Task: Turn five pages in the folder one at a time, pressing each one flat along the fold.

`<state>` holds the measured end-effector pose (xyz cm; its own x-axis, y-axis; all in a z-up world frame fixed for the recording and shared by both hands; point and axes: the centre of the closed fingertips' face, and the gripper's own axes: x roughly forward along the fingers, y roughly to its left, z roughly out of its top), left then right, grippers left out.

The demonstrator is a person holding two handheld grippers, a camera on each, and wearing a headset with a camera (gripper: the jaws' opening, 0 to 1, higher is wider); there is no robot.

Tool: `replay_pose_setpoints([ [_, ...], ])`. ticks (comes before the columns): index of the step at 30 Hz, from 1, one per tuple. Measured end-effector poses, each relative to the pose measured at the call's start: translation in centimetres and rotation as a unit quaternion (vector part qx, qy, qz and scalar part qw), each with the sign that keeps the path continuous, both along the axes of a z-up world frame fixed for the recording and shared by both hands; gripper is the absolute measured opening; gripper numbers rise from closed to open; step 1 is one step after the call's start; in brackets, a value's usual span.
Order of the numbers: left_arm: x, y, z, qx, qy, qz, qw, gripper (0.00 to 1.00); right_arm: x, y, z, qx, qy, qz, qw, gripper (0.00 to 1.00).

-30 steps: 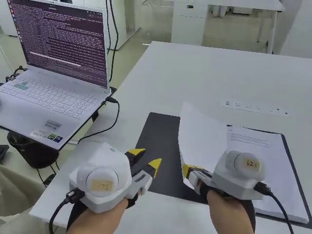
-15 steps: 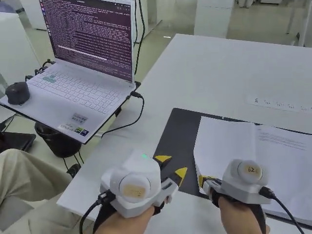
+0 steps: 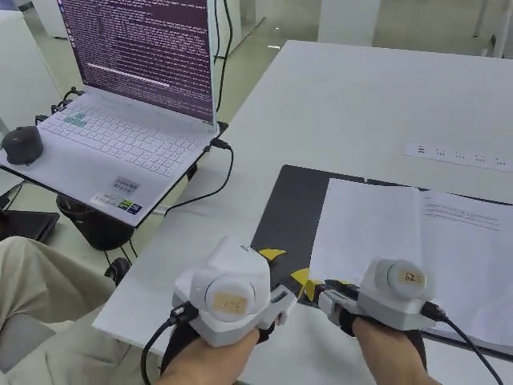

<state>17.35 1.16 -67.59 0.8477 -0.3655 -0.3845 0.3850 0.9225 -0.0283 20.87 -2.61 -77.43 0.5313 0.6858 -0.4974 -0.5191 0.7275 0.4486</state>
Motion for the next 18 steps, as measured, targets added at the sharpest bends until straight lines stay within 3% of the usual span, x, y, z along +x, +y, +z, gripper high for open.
replay_pose_setpoints([
  [5, 0.8, -1.3, -1.4, 0.013, 0.013, -0.018, 0.9997, 0.2, 0.9, -3.4, 0.5, 0.008, -0.017, -0.029, 0.9994, 0.19],
  [10, 1.8, -3.2, -4.4, 0.034, 0.038, -0.046, 0.9977, 0.2, 2.0, -7.2, 1.8, 0.011, -0.03, -0.066, 0.9973, 0.18],
  [15, 2.9, -4.6, -6.9, 0.039, 0.065, -0.047, 0.996, 0.2, 2.8, -9.6, 2.7, 0.015, -0.038, -0.09, 0.9951, 0.17],
  [18, 3.3, -5.2, -7.4, 0.038, 0.073, -0.046, 0.9955, 0.2, 3.0, -10.6, 3.0, 0.019, -0.043, -0.1, 0.9938, 0.17],
])
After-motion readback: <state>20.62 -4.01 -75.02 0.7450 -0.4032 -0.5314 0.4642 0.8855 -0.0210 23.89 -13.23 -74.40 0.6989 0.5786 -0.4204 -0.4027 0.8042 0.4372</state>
